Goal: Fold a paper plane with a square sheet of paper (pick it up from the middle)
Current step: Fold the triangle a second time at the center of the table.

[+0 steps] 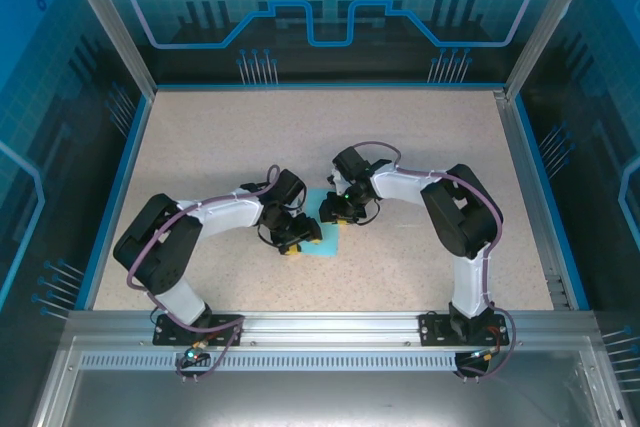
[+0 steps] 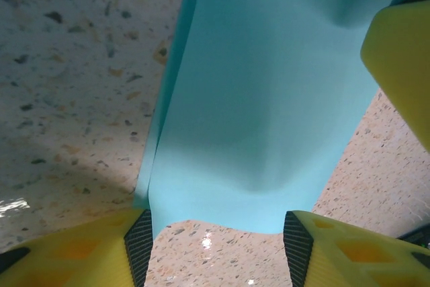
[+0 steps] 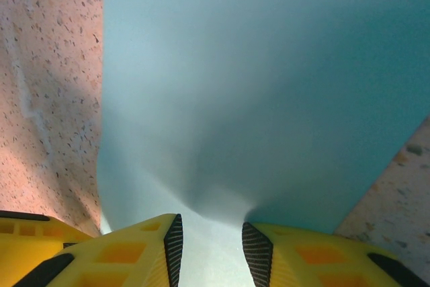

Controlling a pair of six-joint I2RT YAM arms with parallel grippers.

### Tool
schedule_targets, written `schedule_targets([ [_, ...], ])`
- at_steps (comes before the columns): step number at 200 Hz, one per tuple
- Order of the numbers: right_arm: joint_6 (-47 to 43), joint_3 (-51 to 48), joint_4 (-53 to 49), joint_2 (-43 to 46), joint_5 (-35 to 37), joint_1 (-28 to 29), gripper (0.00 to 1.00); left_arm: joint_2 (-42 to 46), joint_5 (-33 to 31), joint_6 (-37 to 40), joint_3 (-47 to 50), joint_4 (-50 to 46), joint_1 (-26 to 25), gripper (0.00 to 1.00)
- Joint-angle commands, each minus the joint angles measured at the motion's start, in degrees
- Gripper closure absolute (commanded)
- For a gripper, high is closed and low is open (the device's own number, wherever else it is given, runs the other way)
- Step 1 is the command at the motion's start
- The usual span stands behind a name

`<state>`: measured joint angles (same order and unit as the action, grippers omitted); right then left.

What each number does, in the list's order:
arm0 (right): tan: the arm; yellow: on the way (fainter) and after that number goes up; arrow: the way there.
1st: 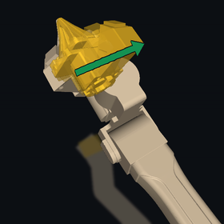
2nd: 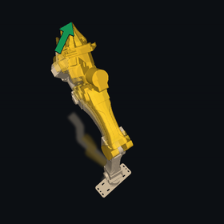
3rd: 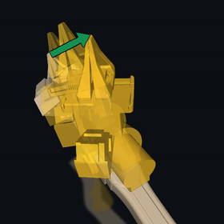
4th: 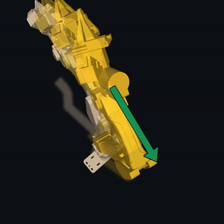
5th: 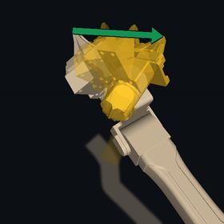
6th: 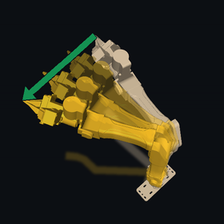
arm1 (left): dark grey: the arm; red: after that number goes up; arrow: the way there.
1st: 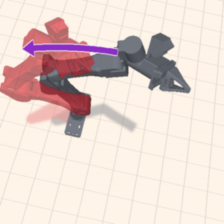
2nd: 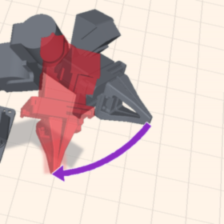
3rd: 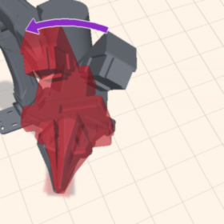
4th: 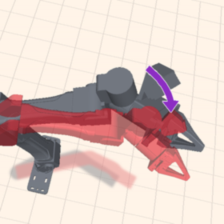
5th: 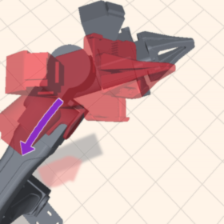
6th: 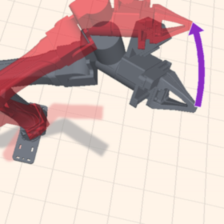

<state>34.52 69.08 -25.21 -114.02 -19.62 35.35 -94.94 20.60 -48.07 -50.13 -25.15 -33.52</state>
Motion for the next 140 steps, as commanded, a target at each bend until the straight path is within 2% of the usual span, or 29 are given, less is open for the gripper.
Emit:
schedule_targets([
  [1, 0.1, -4.8, -1.7, -9.6, 11.2, -0.7, 0.63, -0.6, 1.8, -0.1, -0.9, 0.1, -0.5, 0.43],
  [65, 0.2, -5.0, -1.1, -9.1, 10.3, -0.8, 0.63, 0.3, 1.9, -0.1, -0.6, 1.2, -0.5, 0.44],
  [140, 0.3, -4.8, -1.4, -9.0, 10.3, -0.8, 0.63, 0.7, 1.2, -0.1, 1.0, 7.9, 0.6, 0.44],
])
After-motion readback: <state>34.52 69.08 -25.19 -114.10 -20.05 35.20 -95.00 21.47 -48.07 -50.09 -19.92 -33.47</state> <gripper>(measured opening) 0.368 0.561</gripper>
